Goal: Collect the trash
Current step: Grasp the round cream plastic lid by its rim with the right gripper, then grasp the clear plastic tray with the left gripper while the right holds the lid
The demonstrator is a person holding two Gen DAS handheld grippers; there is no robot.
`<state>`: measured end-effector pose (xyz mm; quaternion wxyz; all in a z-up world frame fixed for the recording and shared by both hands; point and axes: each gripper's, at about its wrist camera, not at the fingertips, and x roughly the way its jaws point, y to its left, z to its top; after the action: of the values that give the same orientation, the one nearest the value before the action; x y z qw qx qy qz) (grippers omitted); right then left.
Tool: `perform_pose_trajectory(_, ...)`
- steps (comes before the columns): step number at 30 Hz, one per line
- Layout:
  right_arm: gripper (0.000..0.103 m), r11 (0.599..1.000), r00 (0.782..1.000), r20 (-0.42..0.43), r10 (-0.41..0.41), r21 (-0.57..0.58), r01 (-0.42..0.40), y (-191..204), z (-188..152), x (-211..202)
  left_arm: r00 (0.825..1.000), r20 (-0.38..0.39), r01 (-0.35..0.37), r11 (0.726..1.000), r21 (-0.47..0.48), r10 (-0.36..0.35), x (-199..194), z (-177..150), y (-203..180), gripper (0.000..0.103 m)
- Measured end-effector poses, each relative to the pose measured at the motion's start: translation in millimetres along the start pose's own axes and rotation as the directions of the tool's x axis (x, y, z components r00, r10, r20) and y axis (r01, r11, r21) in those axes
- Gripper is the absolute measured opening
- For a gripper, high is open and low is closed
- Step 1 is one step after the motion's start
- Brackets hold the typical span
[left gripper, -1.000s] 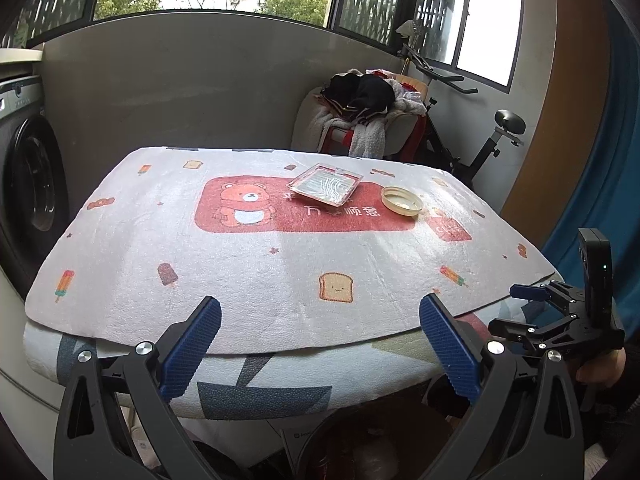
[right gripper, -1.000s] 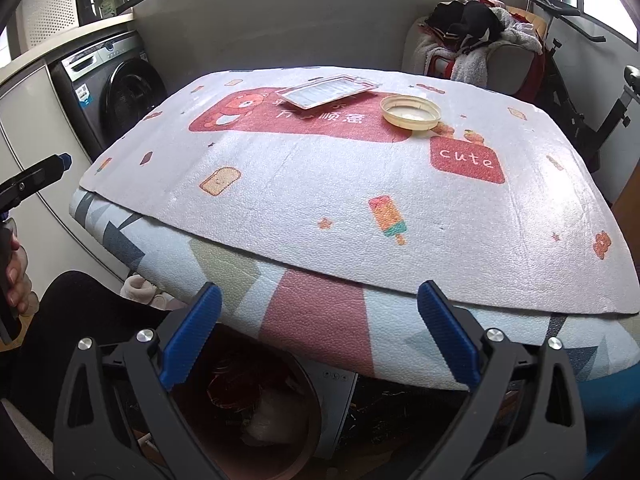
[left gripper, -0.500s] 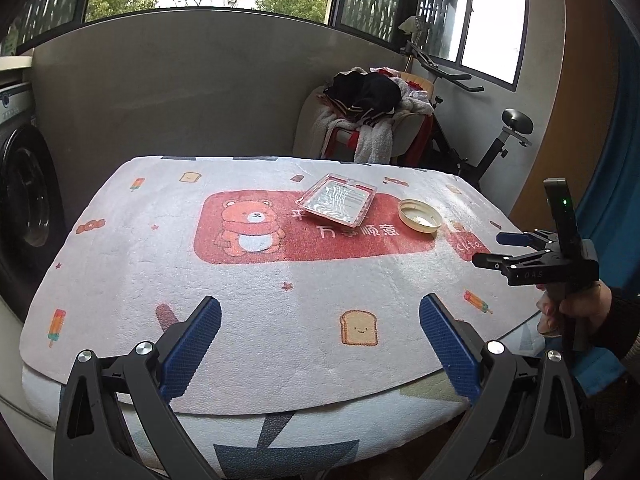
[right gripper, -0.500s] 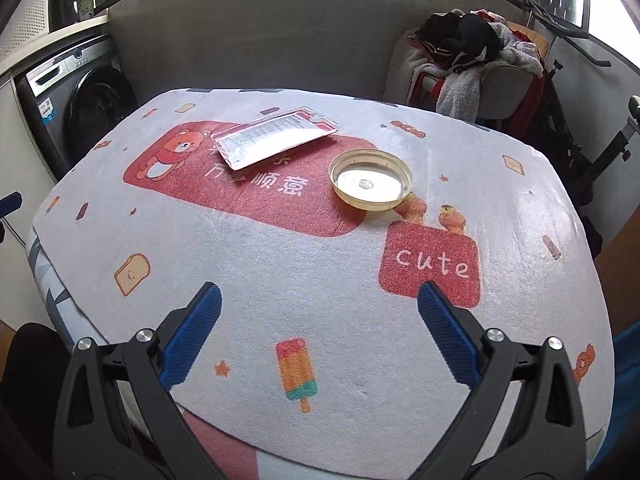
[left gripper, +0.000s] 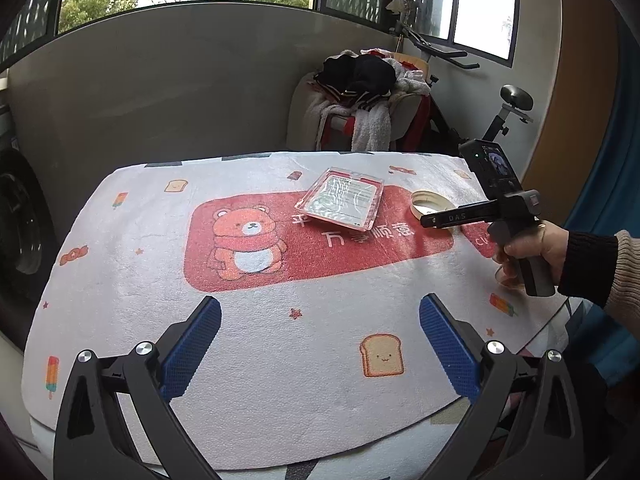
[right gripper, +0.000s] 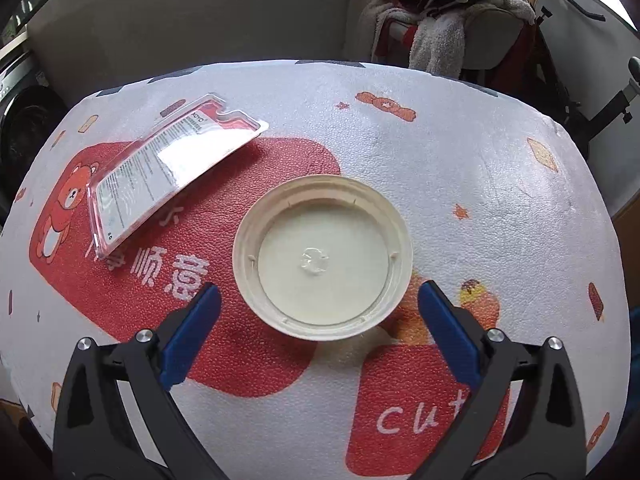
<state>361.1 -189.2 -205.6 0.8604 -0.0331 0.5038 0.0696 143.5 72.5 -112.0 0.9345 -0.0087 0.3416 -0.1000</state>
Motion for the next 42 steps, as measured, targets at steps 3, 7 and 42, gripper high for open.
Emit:
perform_pose_trajectory(3,0.097,1.0,1.0,-0.005,-0.025,0.011,0.025,1,8,9,1.0,-0.01,0.007,1.0,0.008,-0.007,10,5,1,0.097)
perform_pose_trajectory(7,0.091,1.0,1.0,0.012,-0.006,0.007,0.006,4,13,10,1.0,-0.027,0.012,1.0,0.018,-0.011,22,10,0,0.097)
perform_pose_trajectory(42,0.087,0.987,0.963,0.219,0.156,-0.078,-0.142,-22,-20,-41,0.969,-0.181,0.151,0.983,-0.099,-0.167,255,130,37,0.035)
